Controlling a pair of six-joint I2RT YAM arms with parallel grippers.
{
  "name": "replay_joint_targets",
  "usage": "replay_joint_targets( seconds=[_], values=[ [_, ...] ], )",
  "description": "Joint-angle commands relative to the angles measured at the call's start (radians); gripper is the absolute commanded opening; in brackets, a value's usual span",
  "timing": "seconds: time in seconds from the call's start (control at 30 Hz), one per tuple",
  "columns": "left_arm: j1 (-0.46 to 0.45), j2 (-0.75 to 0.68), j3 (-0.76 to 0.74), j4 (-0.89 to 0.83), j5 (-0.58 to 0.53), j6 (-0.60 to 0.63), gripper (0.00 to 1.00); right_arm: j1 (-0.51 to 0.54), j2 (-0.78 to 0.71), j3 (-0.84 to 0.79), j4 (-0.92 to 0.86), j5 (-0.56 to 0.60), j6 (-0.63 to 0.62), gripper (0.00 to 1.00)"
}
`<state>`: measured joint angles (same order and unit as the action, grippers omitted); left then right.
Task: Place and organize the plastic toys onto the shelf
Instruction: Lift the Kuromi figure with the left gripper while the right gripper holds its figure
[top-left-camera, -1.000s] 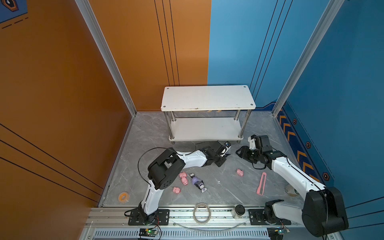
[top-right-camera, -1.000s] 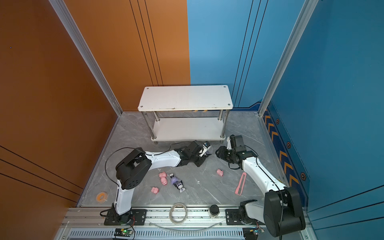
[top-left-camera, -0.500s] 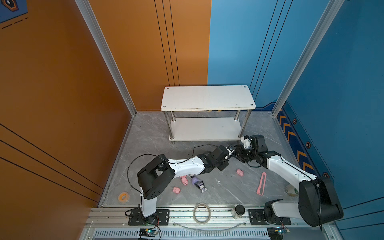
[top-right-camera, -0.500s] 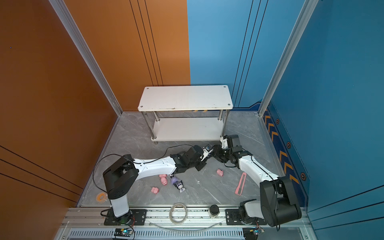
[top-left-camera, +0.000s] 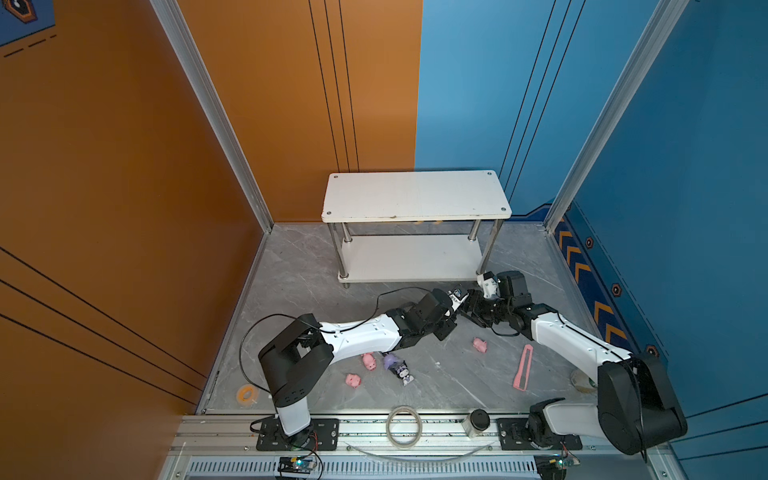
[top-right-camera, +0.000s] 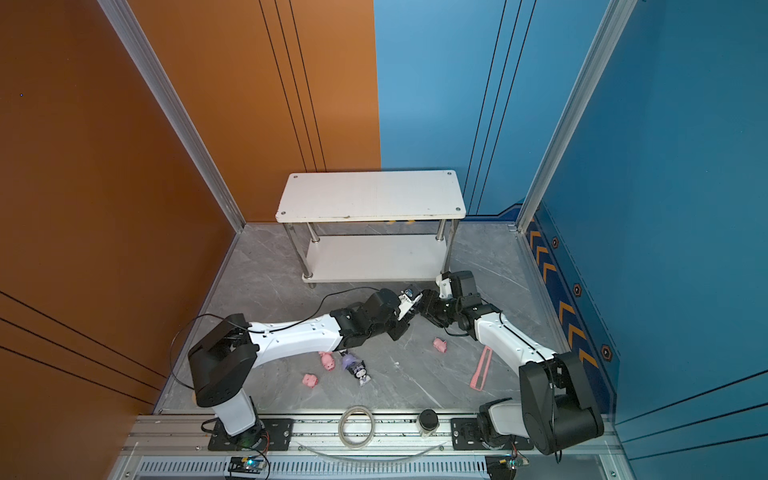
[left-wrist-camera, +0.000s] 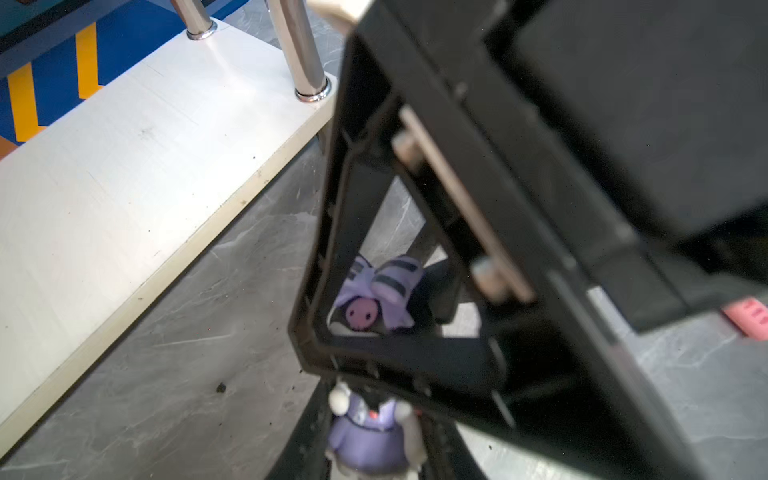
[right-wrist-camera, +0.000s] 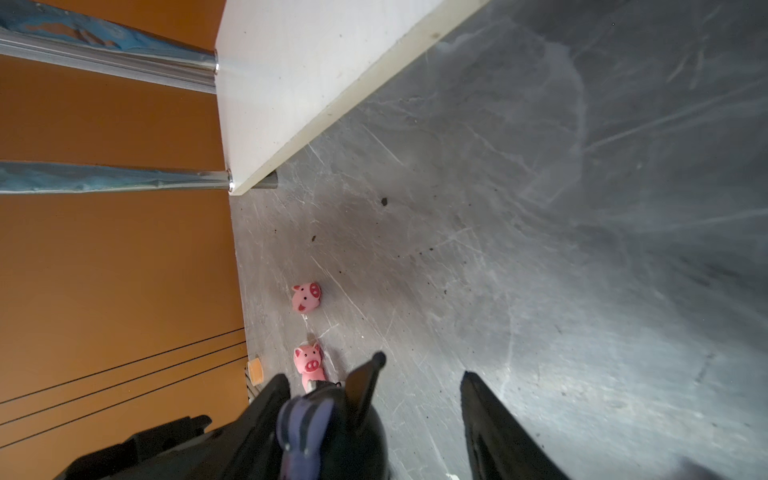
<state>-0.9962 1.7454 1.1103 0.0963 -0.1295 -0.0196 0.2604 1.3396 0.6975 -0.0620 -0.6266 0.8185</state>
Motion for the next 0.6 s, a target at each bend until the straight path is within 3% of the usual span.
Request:
replay_joint_targets(
  seconds=[0.0, 0.33, 0.47, 0.57],
  values=[
    [0.012, -0.044, -0.017, 0.053, 0.047, -0.032, 0.11, 0.003, -0.01, -0.026, 0.065, -0.02, 0.047, 0.65],
    [0.024, -0.061, -0.015, 0.051, 0.049, -0.048, 0.13, 0.014, -0.048, -0.03, 0.119, -0.046, 0.079, 0.21],
    [0.034, -0.067, -0.005, 0.053, 0.065, -0.07, 0.33, 0.027, -0.054, -0.014, 0.123, -0.062, 0.072, 0.11],
    [0.041, -0.081, -0.003, 0.056, 0.095, -0.084, 0.64, 0.03, -0.061, 0.001, 0.119, -0.066, 0.05, 0.09]
  ],
)
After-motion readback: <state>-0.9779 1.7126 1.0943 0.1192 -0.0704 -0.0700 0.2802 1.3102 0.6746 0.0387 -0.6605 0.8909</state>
